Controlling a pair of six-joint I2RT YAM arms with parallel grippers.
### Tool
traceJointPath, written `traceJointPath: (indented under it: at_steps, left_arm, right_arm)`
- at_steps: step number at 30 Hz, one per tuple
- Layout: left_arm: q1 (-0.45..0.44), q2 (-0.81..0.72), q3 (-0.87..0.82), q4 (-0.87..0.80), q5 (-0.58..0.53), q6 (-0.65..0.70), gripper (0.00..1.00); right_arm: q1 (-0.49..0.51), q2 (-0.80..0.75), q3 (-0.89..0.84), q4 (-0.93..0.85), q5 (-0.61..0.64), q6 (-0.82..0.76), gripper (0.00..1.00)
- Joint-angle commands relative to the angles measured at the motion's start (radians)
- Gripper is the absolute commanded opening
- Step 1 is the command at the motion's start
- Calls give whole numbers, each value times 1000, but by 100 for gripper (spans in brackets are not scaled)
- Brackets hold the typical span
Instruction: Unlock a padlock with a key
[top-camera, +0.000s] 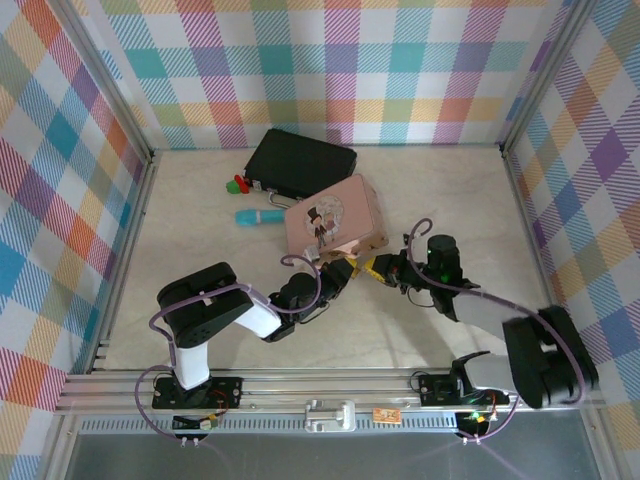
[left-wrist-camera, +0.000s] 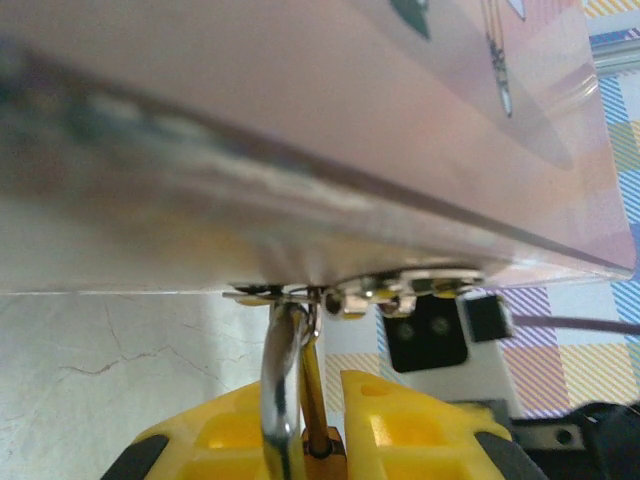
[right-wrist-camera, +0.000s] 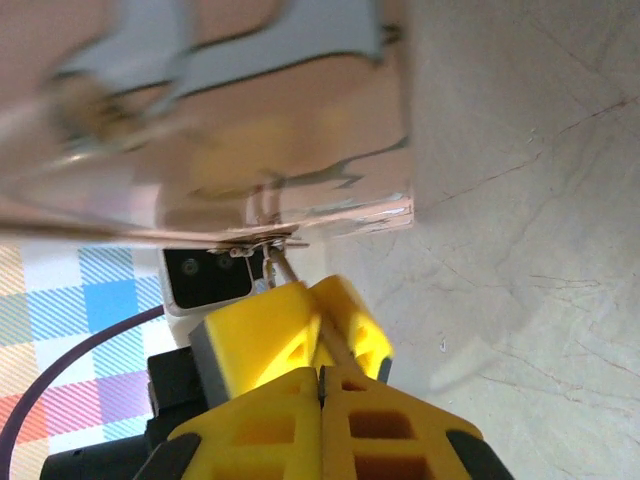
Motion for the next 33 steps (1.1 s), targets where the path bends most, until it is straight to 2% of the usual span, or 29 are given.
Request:
traceJointPath:
  at_steps: [1, 4, 15, 19, 24, 27, 29, 30, 32, 33]
  left_arm:
    - [-5, -18, 29, -47, -93, -13, 0]
    - [-6, -16, 81, -167, -103, 2, 0]
    - [-8, -13, 339, -726, -187, 28, 0]
    - [-8, 11, 369, -759, -208, 15, 0]
    - [-6, 72, 460, -850, -152, 20, 0]
    - [-6, 99, 474, -860, -158, 10, 0]
    - [-7, 112, 480, -862, -164, 13, 5]
    - [-5, 118, 481, -860, -164, 15, 10]
    - [-2, 129, 476, -824, -144, 17, 29]
    - [1, 132, 474, -806, -128, 18, 35]
  right_arm:
    - [3, -97, 3, -199, 97, -110, 0]
    - [-12, -139, 14, -288, 144, -164, 0]
    - [-96, -107, 56, -333, 133, -267, 0]
    - [-116, -104, 57, -342, 126, -286, 0]
    - [-135, -145, 79, -421, 167, -343, 0]
    - [-139, -173, 94, -461, 191, -371, 0]
    - [-140, -185, 101, -483, 200, -387, 0]
    - [-141, -188, 101, -486, 200, -389, 0]
    - [-141, -193, 101, -484, 200, -389, 0]
    - [-141, -196, 100, -481, 196, -389, 0]
